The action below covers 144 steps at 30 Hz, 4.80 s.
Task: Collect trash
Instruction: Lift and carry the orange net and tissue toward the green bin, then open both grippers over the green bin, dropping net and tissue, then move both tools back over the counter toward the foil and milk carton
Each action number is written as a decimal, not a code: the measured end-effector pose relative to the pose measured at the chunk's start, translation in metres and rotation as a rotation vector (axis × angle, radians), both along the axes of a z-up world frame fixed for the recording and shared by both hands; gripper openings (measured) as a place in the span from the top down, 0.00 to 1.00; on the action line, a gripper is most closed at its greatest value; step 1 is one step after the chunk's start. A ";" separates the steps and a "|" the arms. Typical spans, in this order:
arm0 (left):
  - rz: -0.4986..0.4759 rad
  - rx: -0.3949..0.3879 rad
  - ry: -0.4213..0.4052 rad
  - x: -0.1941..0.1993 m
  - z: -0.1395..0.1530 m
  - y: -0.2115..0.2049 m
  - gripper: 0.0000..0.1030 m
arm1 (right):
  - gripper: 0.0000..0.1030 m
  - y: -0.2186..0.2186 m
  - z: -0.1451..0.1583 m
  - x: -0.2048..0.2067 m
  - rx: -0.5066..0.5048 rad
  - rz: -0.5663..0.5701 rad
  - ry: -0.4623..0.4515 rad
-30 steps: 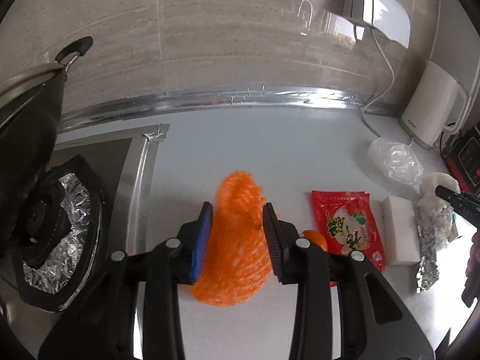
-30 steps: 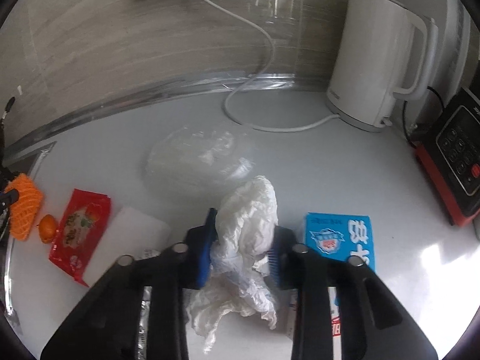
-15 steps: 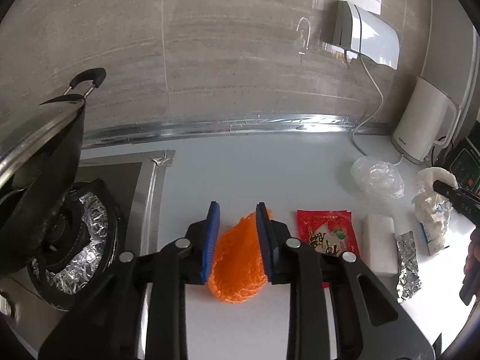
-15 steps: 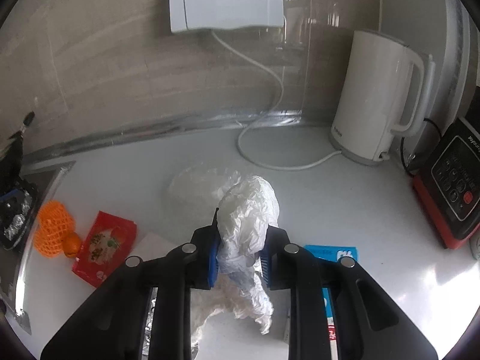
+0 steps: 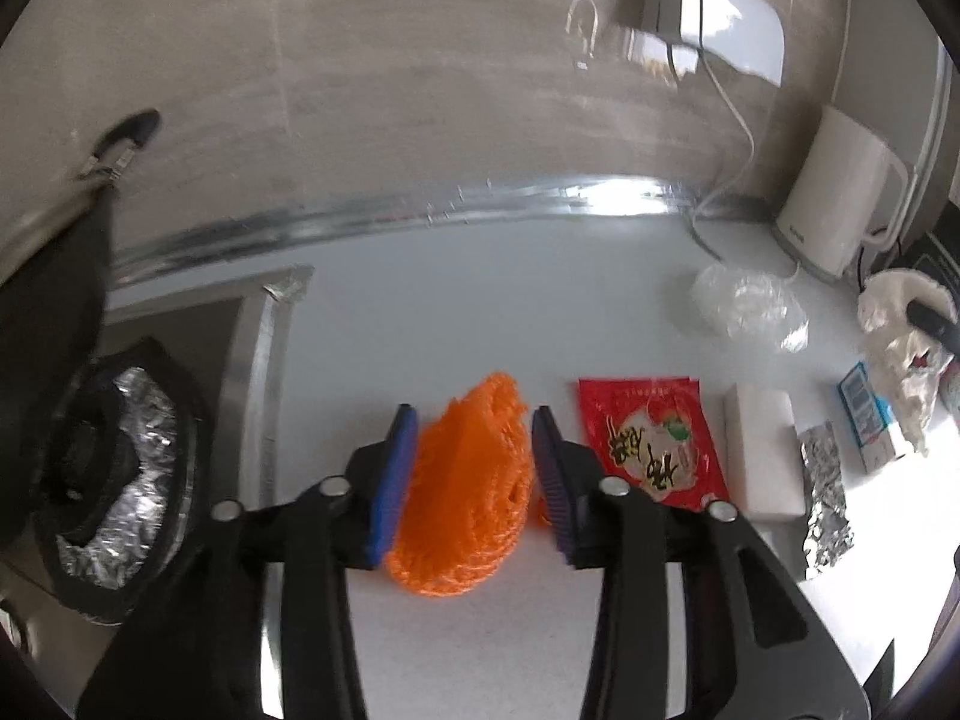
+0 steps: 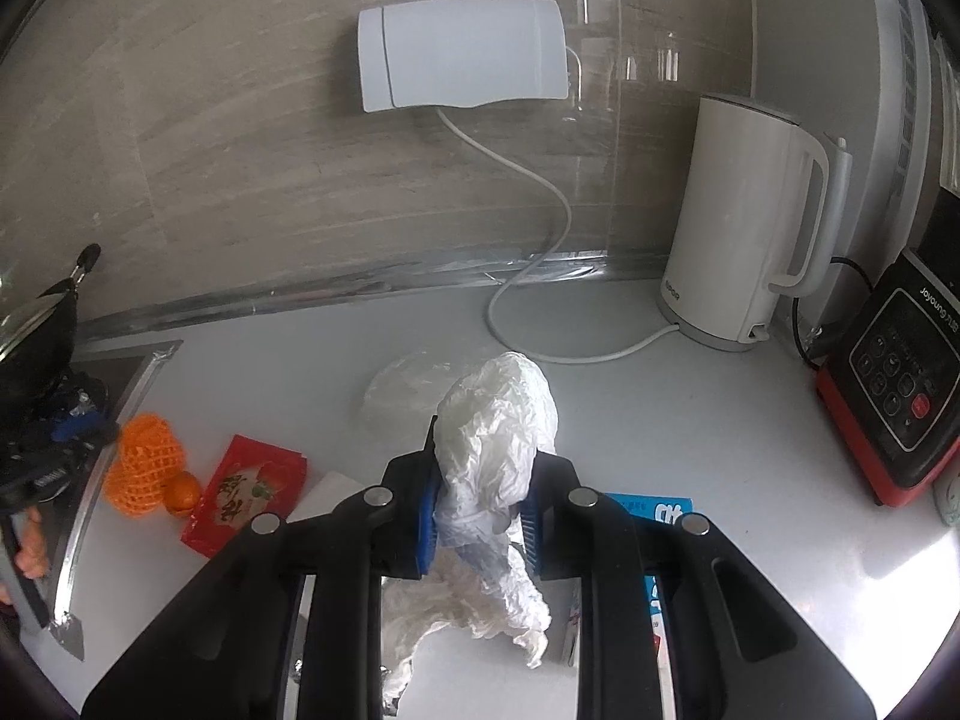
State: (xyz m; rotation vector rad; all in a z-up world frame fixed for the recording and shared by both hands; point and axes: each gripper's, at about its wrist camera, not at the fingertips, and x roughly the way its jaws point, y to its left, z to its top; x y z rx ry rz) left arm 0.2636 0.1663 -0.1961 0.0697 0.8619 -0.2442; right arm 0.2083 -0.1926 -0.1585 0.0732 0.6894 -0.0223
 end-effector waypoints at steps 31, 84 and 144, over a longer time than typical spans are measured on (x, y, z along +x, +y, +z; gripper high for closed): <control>-0.057 -0.117 0.067 -0.208 0.096 -0.040 0.90 | 0.78 0.013 0.058 -0.210 0.103 0.170 -0.046; -0.144 0.015 0.270 -0.363 0.003 -0.130 0.17 | 0.16 -0.034 -0.026 -0.333 0.067 0.227 0.159; 0.006 -0.076 0.093 -0.118 -0.022 -0.208 0.07 | 0.02 -0.091 -0.040 -0.070 0.060 0.037 0.096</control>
